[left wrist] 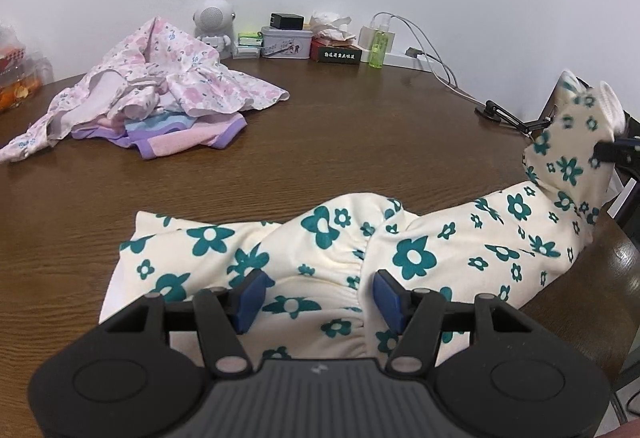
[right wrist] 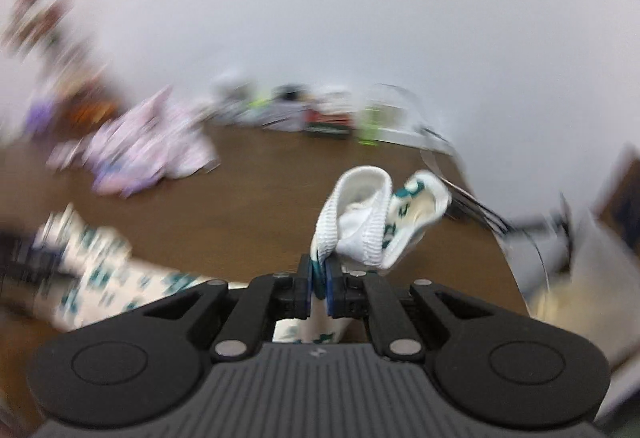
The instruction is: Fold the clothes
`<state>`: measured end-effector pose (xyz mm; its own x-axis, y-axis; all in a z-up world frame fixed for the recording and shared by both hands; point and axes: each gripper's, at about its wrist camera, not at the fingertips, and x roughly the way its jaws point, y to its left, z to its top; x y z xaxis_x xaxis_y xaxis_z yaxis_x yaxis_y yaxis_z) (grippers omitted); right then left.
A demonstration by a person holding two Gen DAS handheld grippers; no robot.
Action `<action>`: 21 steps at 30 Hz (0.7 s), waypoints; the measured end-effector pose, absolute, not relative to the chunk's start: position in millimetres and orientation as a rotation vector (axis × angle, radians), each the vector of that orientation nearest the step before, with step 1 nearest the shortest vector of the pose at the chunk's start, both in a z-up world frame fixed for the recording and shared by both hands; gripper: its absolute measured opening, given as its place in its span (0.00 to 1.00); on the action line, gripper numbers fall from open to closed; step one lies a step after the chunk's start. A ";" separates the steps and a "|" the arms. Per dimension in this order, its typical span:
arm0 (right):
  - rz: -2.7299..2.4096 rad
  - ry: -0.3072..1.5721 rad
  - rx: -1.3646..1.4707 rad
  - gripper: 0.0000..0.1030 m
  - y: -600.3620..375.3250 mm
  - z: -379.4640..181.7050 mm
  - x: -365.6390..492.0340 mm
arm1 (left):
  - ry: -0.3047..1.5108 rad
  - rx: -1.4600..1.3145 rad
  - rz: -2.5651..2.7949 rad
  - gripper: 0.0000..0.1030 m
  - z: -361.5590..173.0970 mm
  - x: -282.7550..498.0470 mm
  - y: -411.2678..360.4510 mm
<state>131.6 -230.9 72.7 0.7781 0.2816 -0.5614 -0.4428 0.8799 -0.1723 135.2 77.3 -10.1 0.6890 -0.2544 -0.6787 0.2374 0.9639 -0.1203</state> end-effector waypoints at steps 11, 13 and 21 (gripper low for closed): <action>0.624 0.660 -0.652 0.05 -157.4 30.5 101.5 | 0.743 -0.027 -0.279 0.57 -12.7 132.8 78.4; 0.635 0.680 -0.668 0.06 -157.9 24.9 101.6 | 0.743 -0.024 -0.279 0.57 -12.5 132.8 78.3; 0.754 0.721 -0.720 0.22 -152.0 8.0 102.3 | 0.743 -0.023 -0.273 0.57 -12.6 131.4 76.7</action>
